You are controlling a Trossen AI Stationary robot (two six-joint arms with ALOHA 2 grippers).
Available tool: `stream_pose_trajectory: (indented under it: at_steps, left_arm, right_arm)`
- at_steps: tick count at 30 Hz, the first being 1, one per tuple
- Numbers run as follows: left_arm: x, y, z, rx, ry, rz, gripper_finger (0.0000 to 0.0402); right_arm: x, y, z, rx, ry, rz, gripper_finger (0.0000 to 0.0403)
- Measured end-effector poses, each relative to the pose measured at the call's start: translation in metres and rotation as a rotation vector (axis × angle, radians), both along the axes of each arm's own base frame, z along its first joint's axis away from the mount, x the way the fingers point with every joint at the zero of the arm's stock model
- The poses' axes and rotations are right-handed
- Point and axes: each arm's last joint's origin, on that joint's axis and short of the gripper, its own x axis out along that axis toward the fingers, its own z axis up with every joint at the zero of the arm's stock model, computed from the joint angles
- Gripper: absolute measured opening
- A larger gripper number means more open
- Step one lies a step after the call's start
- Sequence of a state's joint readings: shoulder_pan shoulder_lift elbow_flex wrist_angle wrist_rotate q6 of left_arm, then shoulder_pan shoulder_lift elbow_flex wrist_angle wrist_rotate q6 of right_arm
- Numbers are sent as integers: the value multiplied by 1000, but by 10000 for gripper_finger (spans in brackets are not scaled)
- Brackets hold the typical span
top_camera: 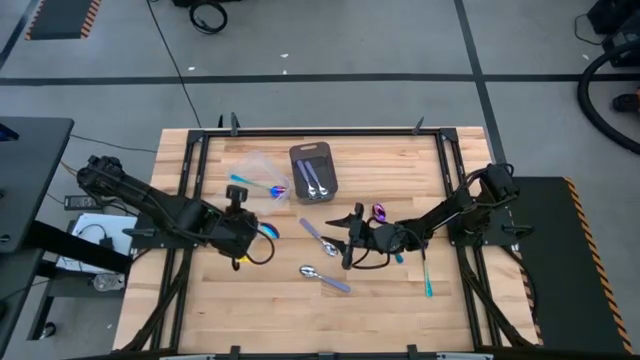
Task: Sort silverware by color (type)
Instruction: Put the blue spoon into the top transparent bin
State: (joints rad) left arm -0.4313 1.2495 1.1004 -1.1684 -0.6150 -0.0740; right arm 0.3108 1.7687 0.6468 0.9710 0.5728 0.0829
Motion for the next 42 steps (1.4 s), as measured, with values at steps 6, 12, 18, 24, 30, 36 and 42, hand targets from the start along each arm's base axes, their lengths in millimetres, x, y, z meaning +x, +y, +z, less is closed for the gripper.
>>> stream_pose_trajectory:
  at_steps: [6,12,18,24,30,36,42]
  left_arm:
    - [0,4,0,65,63,-67,8]
    - [5,14,-15,120,167,-79,8]
    - [15,23,-32,202,264,-66,8]
    - [20,37,-33,228,255,10,8]
    - [27,51,-32,241,196,87,8]
    - [36,64,-30,226,126,129,8]
    - [43,67,-28,207,64,133,8]
  right_arm:
    - [0,0,0,-10,3,1,215]
    - [0,0,0,-14,4,2,215]
    - [0,0,0,-14,4,7,215]
    - [0,0,0,-14,5,17,215]
    - [0,0,0,-30,9,20,215]
    - [0,1,0,-30,12,51,215]
    - [0,2,0,-33,12,56,215]
